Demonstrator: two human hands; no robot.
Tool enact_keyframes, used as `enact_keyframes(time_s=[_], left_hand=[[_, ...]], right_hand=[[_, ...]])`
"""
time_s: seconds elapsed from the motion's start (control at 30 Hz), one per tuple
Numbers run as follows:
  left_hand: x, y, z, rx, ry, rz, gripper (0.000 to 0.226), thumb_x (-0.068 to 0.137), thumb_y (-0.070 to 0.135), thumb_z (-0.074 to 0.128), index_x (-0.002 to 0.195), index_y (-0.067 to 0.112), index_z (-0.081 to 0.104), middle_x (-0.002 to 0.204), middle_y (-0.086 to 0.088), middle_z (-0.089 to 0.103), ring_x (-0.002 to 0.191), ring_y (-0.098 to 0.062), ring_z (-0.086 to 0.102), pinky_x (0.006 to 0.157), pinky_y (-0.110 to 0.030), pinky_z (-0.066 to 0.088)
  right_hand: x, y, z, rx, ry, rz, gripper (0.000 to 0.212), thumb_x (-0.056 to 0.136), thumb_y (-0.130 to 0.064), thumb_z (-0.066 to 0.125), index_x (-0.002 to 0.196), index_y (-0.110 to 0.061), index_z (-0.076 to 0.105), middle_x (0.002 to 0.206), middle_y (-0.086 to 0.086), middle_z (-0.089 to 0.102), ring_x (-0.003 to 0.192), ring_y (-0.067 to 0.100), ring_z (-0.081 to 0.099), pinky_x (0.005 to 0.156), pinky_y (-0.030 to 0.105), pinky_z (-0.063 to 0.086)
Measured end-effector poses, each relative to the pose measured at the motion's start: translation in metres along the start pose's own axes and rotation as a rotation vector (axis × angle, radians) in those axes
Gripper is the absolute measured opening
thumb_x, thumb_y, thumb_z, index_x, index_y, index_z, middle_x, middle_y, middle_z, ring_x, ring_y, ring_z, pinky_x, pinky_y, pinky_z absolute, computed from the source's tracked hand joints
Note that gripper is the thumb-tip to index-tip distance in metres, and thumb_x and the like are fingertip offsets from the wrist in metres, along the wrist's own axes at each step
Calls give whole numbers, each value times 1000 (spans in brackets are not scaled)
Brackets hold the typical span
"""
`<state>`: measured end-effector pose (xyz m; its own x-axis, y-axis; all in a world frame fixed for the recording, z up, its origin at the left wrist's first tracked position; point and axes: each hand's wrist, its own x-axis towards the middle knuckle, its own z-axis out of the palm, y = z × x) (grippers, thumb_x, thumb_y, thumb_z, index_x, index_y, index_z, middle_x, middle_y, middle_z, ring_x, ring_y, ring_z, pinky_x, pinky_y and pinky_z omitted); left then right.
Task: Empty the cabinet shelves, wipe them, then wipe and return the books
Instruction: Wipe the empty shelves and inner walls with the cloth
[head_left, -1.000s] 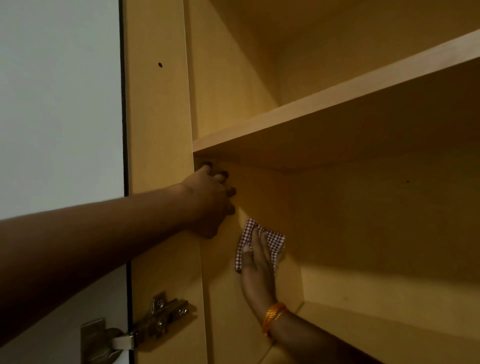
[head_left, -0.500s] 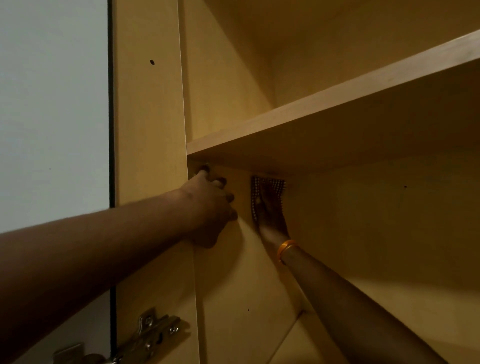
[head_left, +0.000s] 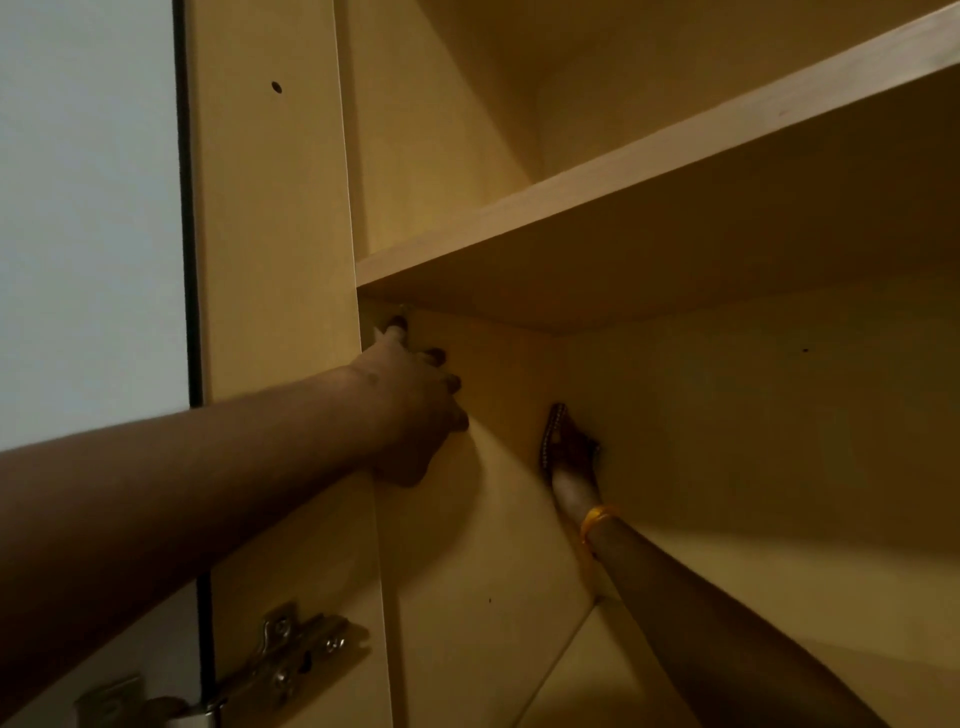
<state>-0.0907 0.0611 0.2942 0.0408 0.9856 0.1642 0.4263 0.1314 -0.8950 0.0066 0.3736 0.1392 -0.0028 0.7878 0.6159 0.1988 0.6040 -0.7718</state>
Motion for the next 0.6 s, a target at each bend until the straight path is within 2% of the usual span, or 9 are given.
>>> enact_keyframes(time_s=[0.07,0.1,0.17,0.27,0.43,0.53,0.6], left_hand=[[2,1,-1,0,-6,-6,74,95,47,58,158,42,19,169,-2,13,156,-33,1,115,-75,8],[3,1,-2,2,-12,-6,75,95,47,59,158,42,19,169,-2,13,156,-33,0,114,-76,8],[2,2,-4,3,-24,-5,75,95,45,59,158,43,18,169,-1,11,156,-33,-1,114,-77,6],[3,2,-2,7,-19,0,77,94,47,60,158,44,17,170,0,11,156,-33,0,113,-78,4],[-1,3,-4,15,-19,2,79,94,49,60,158,43,15,170,0,9,156,-33,-1,116,-74,5],[3,1,2,-28,-18,-11,72,94,47,59,156,44,23,169,2,10,156,-32,4,118,-72,7],[8,0,5,3,-13,-9,74,92,54,59,155,48,22,168,8,3,157,-30,0,118,-72,3]], right_hand=[[-26,18,7,90,-13,116,48,110,-30,26,158,-31,22,164,-3,26,152,20,22,125,41,10],[-42,24,12,104,9,181,47,109,-35,25,156,-37,23,163,-8,26,152,19,22,125,38,8],[-82,25,22,67,68,289,52,106,-46,20,158,-38,21,163,-14,21,153,15,15,123,37,-4],[-140,18,36,83,54,325,51,109,-44,23,159,-39,14,165,-14,13,154,11,4,119,31,-14],[-186,-17,53,128,34,128,44,108,-42,31,148,-49,15,165,-17,10,152,3,6,126,36,2],[-202,-51,50,140,26,-62,41,108,-42,31,141,-57,13,161,-29,3,151,-5,0,126,30,2],[-207,-72,46,154,-23,-209,40,108,-44,27,141,-60,12,160,-34,0,149,-10,-5,124,27,0]])
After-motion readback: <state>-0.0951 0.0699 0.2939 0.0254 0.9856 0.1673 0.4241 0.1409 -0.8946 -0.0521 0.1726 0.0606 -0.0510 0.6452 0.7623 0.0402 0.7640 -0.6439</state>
